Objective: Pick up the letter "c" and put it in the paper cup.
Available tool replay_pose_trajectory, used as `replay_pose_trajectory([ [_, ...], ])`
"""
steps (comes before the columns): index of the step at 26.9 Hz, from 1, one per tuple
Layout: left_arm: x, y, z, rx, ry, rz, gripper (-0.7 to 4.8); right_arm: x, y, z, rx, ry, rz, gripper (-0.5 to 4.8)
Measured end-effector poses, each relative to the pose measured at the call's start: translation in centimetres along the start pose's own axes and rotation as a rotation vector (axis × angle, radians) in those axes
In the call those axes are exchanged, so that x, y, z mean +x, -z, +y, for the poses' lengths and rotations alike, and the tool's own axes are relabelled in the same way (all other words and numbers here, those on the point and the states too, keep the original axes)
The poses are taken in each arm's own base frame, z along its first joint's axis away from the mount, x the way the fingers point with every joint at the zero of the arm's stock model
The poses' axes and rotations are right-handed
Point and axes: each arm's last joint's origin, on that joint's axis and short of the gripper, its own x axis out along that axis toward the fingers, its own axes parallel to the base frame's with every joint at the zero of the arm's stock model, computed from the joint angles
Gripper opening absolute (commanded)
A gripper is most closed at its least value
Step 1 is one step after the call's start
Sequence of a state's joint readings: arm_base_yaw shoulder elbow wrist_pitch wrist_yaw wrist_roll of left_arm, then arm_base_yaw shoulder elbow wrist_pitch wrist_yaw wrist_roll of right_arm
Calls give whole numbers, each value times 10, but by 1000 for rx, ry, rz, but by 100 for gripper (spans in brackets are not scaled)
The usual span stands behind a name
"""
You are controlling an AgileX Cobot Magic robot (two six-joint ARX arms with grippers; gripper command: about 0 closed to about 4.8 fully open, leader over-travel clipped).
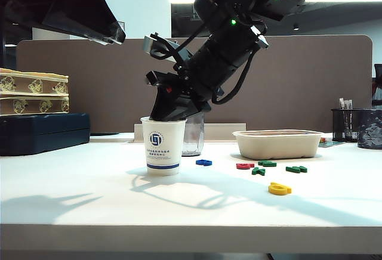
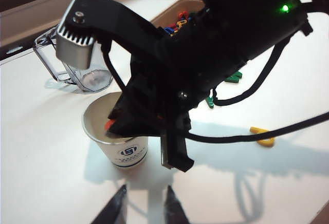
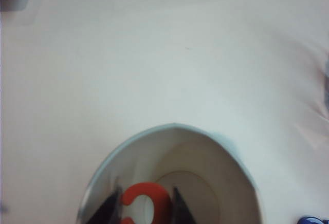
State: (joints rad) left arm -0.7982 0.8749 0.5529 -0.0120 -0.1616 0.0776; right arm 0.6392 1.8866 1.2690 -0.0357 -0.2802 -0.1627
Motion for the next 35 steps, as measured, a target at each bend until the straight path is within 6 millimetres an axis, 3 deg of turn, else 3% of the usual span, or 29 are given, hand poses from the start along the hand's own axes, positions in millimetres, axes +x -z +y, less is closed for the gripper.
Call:
replay_pose_trajectory([
  [3, 0, 0, 0, 0, 0, 0, 88, 0, 0, -1, -1, 12, -2, 158],
  [15, 0, 0, 0, 0, 0, 0, 88, -1, -1, -1, -1, 13, -4, 158],
  [22, -13, -7, 4, -12, -37, -61, 88, -44, -28, -6, -13, 62, -107, 158],
  [26, -31, -14, 8, 10, -73, -141, 88, -83, -38, -13, -29, 107, -122, 158],
  [35, -55, -22, 13, 15, -114, -244, 88, -125, -54, -1, -70, 123, -191, 158],
])
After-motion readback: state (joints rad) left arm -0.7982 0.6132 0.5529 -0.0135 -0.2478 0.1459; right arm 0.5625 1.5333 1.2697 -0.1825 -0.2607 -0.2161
